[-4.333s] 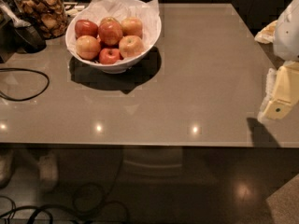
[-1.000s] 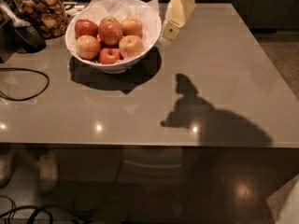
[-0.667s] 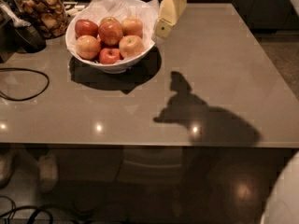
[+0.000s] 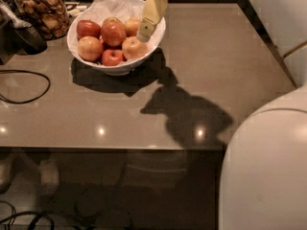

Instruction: Pick apple from white bowl

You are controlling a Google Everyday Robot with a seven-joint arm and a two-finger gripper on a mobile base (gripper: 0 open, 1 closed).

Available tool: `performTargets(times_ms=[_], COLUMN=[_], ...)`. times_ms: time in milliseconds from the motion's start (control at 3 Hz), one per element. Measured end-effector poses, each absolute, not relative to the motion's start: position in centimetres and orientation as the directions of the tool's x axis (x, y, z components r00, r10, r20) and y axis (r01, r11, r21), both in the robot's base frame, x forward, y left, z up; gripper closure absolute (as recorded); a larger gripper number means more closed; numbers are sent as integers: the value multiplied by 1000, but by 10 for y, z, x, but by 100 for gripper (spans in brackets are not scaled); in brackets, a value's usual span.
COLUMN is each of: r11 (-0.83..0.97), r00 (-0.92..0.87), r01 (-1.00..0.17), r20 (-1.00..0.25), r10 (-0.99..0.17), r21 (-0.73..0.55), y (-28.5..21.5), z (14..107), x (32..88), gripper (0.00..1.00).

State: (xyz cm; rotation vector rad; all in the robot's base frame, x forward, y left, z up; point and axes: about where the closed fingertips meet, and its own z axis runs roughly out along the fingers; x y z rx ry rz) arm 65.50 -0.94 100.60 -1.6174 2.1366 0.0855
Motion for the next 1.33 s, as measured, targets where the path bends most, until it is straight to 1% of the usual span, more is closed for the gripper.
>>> performTargets(times_ms=[333,667,1333], r11=[320,328,331], r00=[-224,-241,-261], r01=[-928,-927,-930], r20=[-399,-382,-349], r10=[-889,-892,-900], r21=[-190,-181,-160], y=[8,24,39], z=[989,971,945], x=[664,670,674], gripper=[0,14,11])
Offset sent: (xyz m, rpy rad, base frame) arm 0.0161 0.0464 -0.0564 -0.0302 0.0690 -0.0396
